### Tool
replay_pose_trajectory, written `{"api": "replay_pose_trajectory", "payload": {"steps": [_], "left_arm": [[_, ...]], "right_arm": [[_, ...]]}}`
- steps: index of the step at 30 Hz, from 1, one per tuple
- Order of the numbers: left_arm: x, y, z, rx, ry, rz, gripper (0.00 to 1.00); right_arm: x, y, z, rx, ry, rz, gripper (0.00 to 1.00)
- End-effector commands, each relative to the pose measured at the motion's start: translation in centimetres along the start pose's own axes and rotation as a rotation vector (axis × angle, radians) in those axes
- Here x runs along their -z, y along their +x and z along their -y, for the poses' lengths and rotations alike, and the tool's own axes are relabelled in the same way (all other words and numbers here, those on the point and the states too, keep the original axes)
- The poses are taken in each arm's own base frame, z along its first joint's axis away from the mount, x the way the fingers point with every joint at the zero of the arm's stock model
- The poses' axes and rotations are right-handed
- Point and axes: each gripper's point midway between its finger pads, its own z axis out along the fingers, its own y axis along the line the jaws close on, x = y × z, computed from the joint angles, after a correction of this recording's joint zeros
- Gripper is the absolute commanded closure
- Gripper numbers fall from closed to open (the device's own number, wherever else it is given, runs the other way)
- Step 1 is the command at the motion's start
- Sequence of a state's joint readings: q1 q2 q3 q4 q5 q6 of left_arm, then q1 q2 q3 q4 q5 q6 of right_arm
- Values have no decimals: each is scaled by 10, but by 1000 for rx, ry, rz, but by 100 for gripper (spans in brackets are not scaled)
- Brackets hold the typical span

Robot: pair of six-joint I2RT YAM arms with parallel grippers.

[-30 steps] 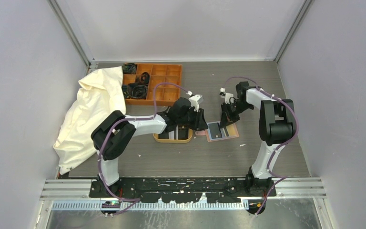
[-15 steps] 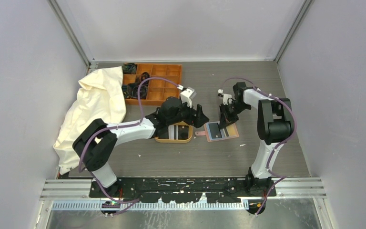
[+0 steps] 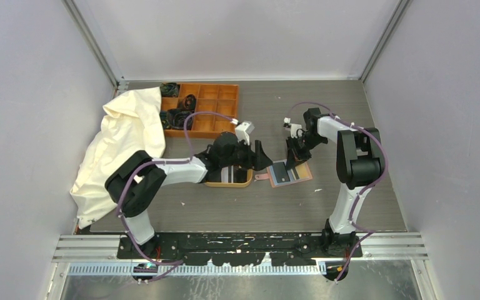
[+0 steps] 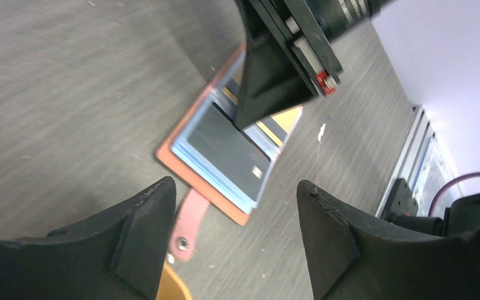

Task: Put the credit cards into the card holder
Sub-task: Insert the credit card into the card holder.

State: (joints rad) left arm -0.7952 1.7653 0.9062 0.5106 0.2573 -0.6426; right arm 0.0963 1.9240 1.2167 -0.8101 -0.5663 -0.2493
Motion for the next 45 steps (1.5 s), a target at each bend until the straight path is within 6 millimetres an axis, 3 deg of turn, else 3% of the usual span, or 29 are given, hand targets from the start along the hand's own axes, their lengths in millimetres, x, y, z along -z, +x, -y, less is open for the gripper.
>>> {"api": "replay_pose_trajectory", "payload": {"steps": [1, 7, 14, 27, 45], "left_arm": [[3, -9, 37, -112, -27, 11, 31], [-6, 14, 36, -24, -94, -3, 39], [-21, 25, 24, 67, -150, -21, 57], [-48, 33, 16, 124, -162, -27, 55], [-61, 41, 10, 160, -178, -41, 54]], "right_arm": [[17, -14, -9, 51, 0, 58, 91], [8, -8, 3, 22, 34, 22, 91], [2, -3, 7, -3, 35, -12, 91], [1, -2, 5, -8, 24, -20, 91], [3, -3, 2, -3, 11, -16, 91]]}}
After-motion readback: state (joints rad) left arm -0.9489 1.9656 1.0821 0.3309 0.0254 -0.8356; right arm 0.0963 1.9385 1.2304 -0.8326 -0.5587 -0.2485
